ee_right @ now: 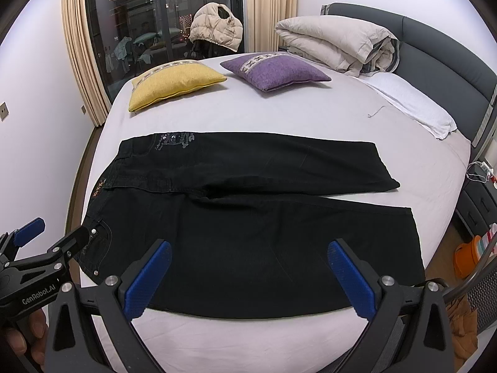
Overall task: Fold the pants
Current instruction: 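Move both tools toward the waistband of the black jeans, then grasp the jeans waistband near the button with the left tool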
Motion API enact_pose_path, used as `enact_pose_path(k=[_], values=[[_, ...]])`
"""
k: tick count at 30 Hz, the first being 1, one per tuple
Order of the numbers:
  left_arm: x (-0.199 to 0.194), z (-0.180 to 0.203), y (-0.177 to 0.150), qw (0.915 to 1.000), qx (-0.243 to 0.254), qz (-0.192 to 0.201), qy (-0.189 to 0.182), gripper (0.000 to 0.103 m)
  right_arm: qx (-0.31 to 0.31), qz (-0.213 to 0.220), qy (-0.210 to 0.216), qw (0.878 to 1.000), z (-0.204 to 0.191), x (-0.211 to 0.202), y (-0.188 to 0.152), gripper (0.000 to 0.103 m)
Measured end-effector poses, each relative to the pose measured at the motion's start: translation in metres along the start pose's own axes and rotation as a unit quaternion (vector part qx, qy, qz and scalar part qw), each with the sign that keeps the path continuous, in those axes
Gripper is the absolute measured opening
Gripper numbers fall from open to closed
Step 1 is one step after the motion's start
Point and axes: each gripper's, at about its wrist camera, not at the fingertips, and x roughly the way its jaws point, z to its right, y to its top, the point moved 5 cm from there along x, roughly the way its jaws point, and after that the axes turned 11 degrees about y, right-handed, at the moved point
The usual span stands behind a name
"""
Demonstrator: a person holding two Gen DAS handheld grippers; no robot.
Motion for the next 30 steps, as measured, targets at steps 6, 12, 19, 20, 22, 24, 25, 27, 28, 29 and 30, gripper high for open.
enact_pose_path(k=[6, 12, 19, 20, 22, 24, 25, 27, 28, 29, 30], values=[[0.001, -0.001, 0.0, 1.0, 0.001, -0.004, 0.001, 0.103, 0.0, -0.002, 0.0, 1.0, 0.0, 0.001, -0.003, 0.103], [0.003, 0.004, 0.001, 0.9997, 0.015, 0.012, 0.013, 0.103, -0.003, -0.007, 0.008, 1.0, 0.004, 0.01, -0.006, 0.103], [0.049, -0.014, 0.039, 0.9966, 0.051, 0.039, -0.051, 0.103, -0.054, 0.008, 0.113, 0.992, 0.015, 0.031, 0.026, 0.103], [0.057, -0.017, 0.05, 0.9947, 0.061, 0.044, -0.07, 0.103, -0.075, 0.015, 0.126, 0.989, 0.016, 0.036, 0.036, 0.103], [0.089, -0.023, 0.082, 0.992, 0.08, 0.026, -0.094, 0.103, -0.113, 0.024, 0.149, 0.982, 0.017, 0.047, 0.056, 0.103], [0.122, -0.03, 0.113, 0.9919, 0.097, 0.018, -0.079, 0.103, -0.15, 0.018, 0.175, 0.973, 0.014, 0.065, 0.08, 0.102], [0.143, -0.03, 0.13, 0.9898, 0.125, 0.015, -0.067, 0.103, -0.17, 0.018, 0.197, 0.965, 0.011, 0.074, 0.091, 0.101], [0.18, -0.027, 0.16, 0.9832, 0.169, 0.007, -0.069, 0.103, -0.206, 0.012, 0.226, 0.952, 0.006, 0.093, 0.107, 0.098], [0.198, -0.026, 0.179, 0.9804, 0.184, 0.013, -0.071, 0.103, -0.223, 0.001, 0.238, 0.945, 0.004, 0.106, 0.114, 0.093], [0.215, -0.027, 0.195, 0.9773, 0.198, 0.018, -0.074, 0.103, -0.24, -0.015, 0.25, 0.938, 0.003, 0.122, 0.122, 0.085], [0.234, -0.026, 0.212, 0.9731, 0.216, 0.012, -0.08, 0.103, -0.253, -0.031, 0.259, 0.931, 0.001, 0.137, 0.129, 0.081]])
